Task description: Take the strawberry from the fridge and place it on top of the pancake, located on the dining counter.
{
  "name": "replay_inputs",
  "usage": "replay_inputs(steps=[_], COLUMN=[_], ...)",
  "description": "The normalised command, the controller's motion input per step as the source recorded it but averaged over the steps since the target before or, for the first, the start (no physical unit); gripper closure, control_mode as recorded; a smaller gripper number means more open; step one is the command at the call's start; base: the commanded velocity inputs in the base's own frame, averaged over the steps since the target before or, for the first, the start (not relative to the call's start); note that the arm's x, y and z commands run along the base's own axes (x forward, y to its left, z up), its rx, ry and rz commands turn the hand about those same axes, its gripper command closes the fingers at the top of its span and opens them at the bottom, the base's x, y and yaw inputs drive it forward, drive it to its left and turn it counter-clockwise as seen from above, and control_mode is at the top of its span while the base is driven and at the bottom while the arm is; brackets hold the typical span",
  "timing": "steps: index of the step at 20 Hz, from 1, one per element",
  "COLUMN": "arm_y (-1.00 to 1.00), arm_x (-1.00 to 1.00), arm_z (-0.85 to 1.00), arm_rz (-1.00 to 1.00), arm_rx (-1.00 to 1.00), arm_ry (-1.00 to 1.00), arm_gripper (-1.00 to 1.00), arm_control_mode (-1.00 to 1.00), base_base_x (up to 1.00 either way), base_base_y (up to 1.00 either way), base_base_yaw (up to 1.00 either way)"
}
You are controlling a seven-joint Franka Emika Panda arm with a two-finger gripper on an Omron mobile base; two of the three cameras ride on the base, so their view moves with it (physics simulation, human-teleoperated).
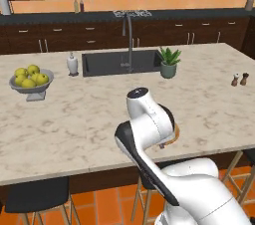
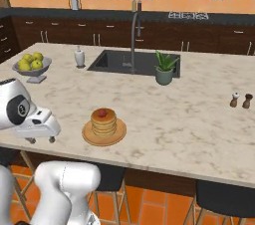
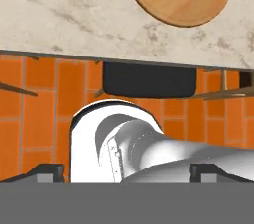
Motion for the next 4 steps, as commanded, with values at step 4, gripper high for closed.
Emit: replay_inputs(steps=[4], arm_y=[0.00], arm_x=[0.01], arm_z=[-0.50], arm_rz=[0.00], arm_rx=[-0.01], arm_ry=[0.10], arm_gripper=[-1.00], arm_control_mode=[-1.00], base_base_x=[0.00], base_base_y=[0.00], base_base_yaw=[0.00])
